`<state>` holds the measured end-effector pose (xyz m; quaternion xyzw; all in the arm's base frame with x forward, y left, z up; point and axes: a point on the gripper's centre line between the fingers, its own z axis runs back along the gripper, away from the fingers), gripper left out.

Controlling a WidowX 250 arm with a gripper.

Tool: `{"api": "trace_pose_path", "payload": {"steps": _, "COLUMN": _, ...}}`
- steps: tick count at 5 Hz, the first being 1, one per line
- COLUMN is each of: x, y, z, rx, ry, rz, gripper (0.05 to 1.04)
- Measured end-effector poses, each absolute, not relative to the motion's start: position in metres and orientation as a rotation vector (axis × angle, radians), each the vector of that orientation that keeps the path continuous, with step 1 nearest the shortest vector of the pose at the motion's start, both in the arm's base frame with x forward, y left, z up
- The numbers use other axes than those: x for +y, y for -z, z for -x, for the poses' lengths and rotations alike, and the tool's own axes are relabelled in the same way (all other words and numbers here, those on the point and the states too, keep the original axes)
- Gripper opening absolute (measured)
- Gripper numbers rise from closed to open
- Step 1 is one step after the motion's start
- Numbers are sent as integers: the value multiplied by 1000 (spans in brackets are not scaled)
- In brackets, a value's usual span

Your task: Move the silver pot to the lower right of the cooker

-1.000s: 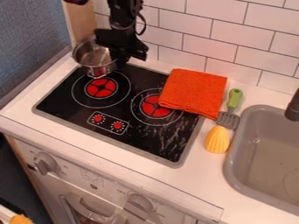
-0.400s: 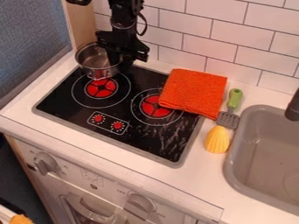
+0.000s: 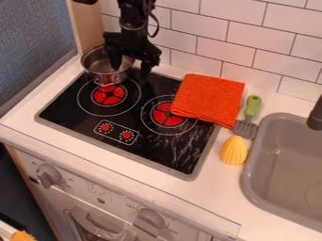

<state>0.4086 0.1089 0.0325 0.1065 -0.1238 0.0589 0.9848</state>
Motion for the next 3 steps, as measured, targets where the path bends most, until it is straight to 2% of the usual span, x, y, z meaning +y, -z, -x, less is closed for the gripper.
{"api": "trace_pose_path", "payload": {"steps": 2, "x": 103, "y": -72, "z": -412, "rx": -328, "ry": -124, "rz": -201, "gripper": 1002}}
{"api": "trace_pose_path", "payload": {"steps": 3, "x": 94, "y": -102, "z": -408, "rx": -388, "ry": -140, "rz": -193, "gripper": 1001}}
